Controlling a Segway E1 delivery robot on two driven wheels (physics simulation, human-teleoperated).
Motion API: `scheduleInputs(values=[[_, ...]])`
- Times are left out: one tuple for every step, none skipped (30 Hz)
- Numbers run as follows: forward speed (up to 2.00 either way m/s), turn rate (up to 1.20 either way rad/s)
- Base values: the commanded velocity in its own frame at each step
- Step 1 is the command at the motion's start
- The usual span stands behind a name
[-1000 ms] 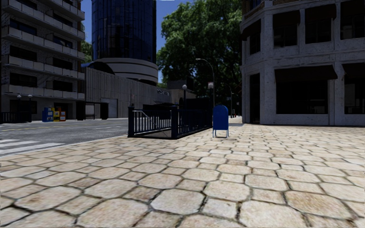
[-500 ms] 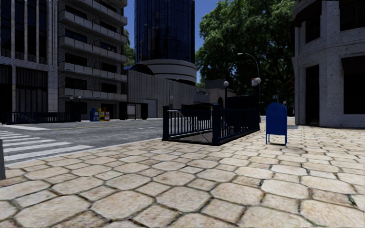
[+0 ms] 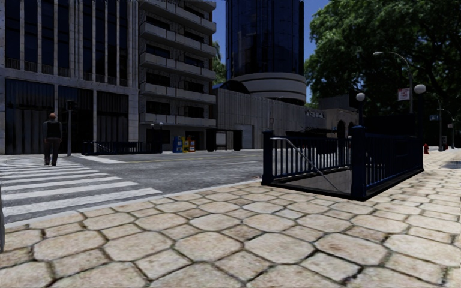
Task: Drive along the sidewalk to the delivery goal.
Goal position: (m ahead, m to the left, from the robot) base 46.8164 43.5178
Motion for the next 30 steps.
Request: scheduleInputs(values=[[2.00, 0.61], [2.00, 0.61], [2.00, 0.61], [2.00, 0.61], [2.00, 0.61], [2.00, 0.61], [2.00, 0.61], [2.00, 0.61], [2.00, 0.61], [2.00, 0.61], [2.00, 0.61], [2.00, 0.61], [2.00, 0.61], [2.00, 0.61], [2.00, 0.61], [2.00, 0.61], [2.00, 0.61], [2.00, 0.61], [2.00, 0.61], [2.00, 0.61], [2.00, 0.61], [2.00, 0.61], [2.00, 0.61], [2.00, 0.61], [2.00, 0.61], [2.00, 0.61], [2.00, 0.61], [2.00, 0.61], [2.00, 0.61], [2.00, 0.61]])
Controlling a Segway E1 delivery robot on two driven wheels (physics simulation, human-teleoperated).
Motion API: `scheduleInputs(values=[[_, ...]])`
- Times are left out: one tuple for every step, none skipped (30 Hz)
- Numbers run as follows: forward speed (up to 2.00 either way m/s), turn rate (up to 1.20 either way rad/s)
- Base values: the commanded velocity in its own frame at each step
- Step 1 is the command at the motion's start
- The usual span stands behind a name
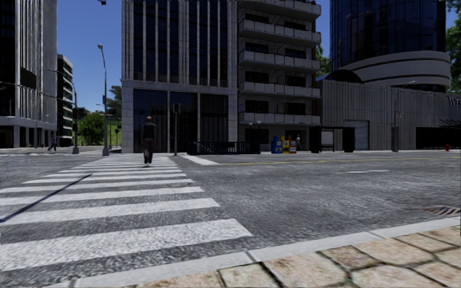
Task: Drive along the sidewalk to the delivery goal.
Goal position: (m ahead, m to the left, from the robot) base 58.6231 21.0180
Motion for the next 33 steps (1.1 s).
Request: scheduleInputs(values=[[2.00, 0.61], [2.00, 0.61], [2.00, 0.61], [2.00, 0.63], [2.00, 0.63], [1.95, 0.63], [1.95, 0.63], [1.79, 0.63], [1.66, 0.63], [1.62, 0.63], [1.60, 0.63], [1.58, 0.63], [1.55, 0.63], [1.55, 0.63], [1.52, 0.63], [1.44, 0.62], [1.41, 0.61], [1.40, 0.61], [1.39, 0.60], [1.39, 0.60], [1.39, 0.59], [1.39, 0.59], [1.39, 0.58], [1.39, 0.41], [1.39, 0.21], [1.39, 0.21], [1.39, 0.12], [1.39, 0.00], [1.39, 0.00], [1.39, 0.00], [1.39, 0.00], [1.39, 0.00], [1.39, 0.00]])
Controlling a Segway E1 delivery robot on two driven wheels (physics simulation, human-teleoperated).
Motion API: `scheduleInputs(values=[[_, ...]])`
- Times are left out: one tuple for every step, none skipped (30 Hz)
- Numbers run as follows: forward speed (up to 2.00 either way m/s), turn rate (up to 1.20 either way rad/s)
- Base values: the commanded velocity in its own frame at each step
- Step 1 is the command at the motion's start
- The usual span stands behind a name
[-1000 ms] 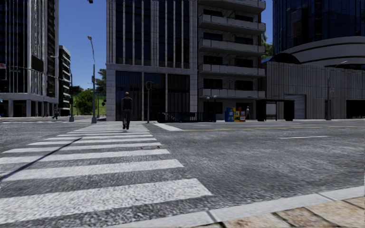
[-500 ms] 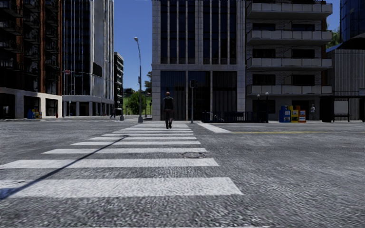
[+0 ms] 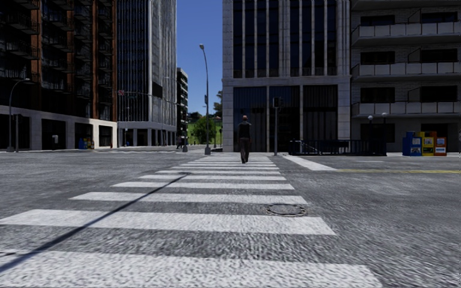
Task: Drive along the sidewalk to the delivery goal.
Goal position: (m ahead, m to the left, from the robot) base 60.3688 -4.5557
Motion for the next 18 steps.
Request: scheduleInputs(values=[[1.39, 0.00], [1.39, 0.00], [1.39, 0.00], [1.39, 0.00], [1.39, 0.00], [1.39, 0.00], [1.39, 0.00], [1.39, 0.00], [1.39, 0.00], [1.39, 0.00], [1.39, 0.00], [1.39, 0.00], [1.39, 0.00], [1.41, 0.00], [2.00, 0.00], [2.00, 0.00], [2.00, 0.00], [2.00, 0.00]])
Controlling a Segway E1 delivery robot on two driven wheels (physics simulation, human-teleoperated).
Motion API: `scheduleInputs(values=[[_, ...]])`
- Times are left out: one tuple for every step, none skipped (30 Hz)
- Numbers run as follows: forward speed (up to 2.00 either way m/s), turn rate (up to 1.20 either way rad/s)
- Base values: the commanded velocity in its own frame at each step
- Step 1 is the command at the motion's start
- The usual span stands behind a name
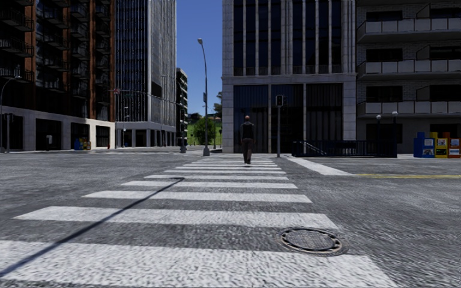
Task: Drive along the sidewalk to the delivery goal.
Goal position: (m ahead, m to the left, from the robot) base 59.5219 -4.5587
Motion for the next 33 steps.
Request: scheduleInputs(values=[[2.00, 0.00], [2.00, 0.00], [2.00, 0.00], [2.00, 0.00], [2.00, 0.00], [2.00, 0.00], [2.00, 0.00], [2.00, 0.00], [2.00, 0.00], [2.00, 0.00], [2.00, 0.00], [2.00, 0.00], [2.00, 0.00], [2.00, 0.00], [2.00, 0.00], [2.00, 0.00], [2.00, 0.00], [2.00, 0.00], [2.00, 0.00], [2.00, 0.00], [2.00, 0.00], [2.00, 0.00], [2.00, 0.00], [2.00, 0.00], [2.00, 0.00], [2.00, 0.00], [2.00, 0.00], [2.00, 0.00], [2.00, 0.00], [2.00, 0.00], [2.00, 0.00], [2.00, 0.00], [2.00, 0.00]])
